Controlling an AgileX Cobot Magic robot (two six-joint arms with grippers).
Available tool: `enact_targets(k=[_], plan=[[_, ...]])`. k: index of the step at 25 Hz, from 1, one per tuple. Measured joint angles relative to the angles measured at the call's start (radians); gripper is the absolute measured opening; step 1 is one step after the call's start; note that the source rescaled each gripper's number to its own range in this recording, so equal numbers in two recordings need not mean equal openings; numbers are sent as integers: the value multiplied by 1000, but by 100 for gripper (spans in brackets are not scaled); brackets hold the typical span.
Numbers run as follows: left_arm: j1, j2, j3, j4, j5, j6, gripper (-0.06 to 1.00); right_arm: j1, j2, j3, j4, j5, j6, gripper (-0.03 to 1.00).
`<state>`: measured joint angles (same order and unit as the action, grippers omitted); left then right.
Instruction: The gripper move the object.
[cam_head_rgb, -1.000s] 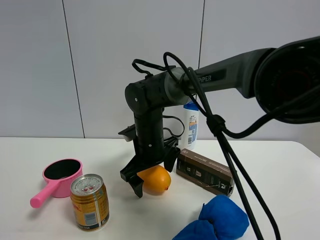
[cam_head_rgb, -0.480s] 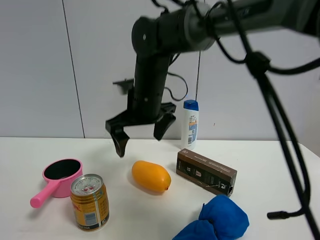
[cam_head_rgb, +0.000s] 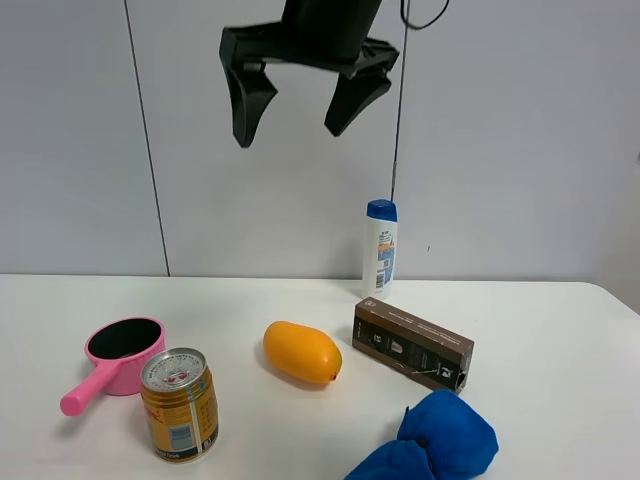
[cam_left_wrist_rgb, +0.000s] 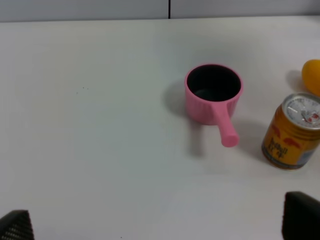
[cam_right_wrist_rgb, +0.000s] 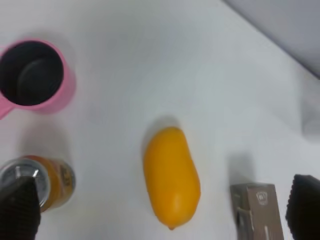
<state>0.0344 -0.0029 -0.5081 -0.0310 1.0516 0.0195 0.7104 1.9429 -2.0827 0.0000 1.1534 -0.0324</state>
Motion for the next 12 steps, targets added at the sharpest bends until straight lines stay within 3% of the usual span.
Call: enact_targets(k=[5,12], plan=[[0,0,0,0,0,0,100,0,-85,0,-21,55,1,99],[0,0,0,0,0,0,100,0,-200,59,-148,62,32,99]])
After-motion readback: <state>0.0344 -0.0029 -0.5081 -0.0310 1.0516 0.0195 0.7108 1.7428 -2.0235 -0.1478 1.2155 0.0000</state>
